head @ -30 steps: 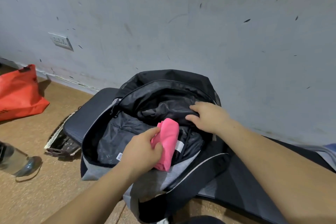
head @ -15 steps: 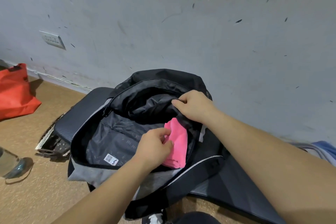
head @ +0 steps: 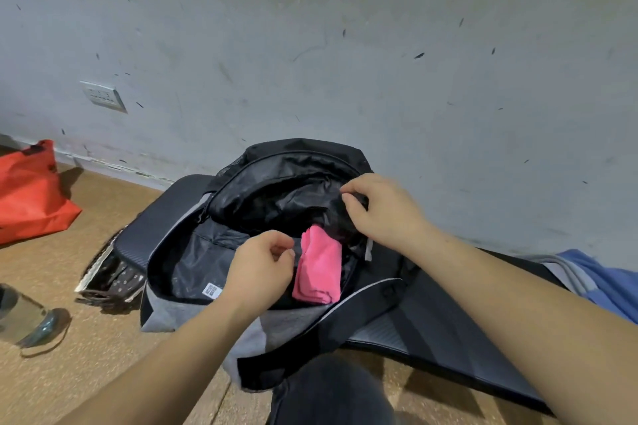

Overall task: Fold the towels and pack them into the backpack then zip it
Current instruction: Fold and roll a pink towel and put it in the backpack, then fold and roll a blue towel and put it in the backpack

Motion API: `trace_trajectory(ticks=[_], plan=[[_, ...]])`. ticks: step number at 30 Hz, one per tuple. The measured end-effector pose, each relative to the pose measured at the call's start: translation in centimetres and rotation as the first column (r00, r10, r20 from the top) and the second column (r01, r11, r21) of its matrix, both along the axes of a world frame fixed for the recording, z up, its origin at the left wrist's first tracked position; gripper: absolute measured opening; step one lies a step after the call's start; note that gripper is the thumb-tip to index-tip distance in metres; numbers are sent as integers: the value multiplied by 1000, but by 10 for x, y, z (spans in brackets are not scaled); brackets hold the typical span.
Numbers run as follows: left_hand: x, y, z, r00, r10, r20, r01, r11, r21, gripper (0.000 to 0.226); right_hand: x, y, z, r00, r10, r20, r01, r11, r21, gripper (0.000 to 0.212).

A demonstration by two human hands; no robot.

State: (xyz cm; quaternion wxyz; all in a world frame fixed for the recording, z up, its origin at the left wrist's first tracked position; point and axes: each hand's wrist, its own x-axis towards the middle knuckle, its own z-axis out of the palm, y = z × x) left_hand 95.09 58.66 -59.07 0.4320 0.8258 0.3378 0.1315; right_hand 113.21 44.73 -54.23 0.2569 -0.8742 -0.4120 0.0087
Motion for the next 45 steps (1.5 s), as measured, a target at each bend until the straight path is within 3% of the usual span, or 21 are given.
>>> trace_trajectory(ticks=[8,15,23,27,30,32,35,41,43,45], plan=[[12,-100,41,960,-276,39,279,955,-97,13,-31,-101,10,926,-173,-335,200,979,49,13],[71,-192,46,904,-423,59,424,869,-257,15,-27,-197,8,846,-270,-460,315,949,22,22],[129,-281,19,837,-546,-16,512,795,-326,16,4,-324,-30,754,-539,-377,515,840,-171,22],[145,-310,6,759,-650,-29,624,740,-250,11,17,-378,-54,631,-718,-293,715,685,-139,16],[151,-319,5,707,-707,-8,696,698,-168,14,34,-405,-59,542,-831,-121,827,553,-94,22],[153,-319,2,706,-707,-41,700,705,-112,15,46,-421,-62,513,-857,-44,841,513,-171,33],[159,-318,0,742,-669,-44,666,743,-66,13,55,-433,-70,464,-880,-101,814,468,-343,35],[162,-319,4,745,-665,-43,663,746,-55,12,59,-440,-72,457,-884,-103,883,465,-70,14],[161,-320,7,750,-660,-38,658,751,-53,13,56,-438,-59,466,-865,-184,885,460,80,10],[160,-319,8,759,-650,-28,649,759,-51,15,49,-429,-35,523,-772,-362,848,426,315,8]])
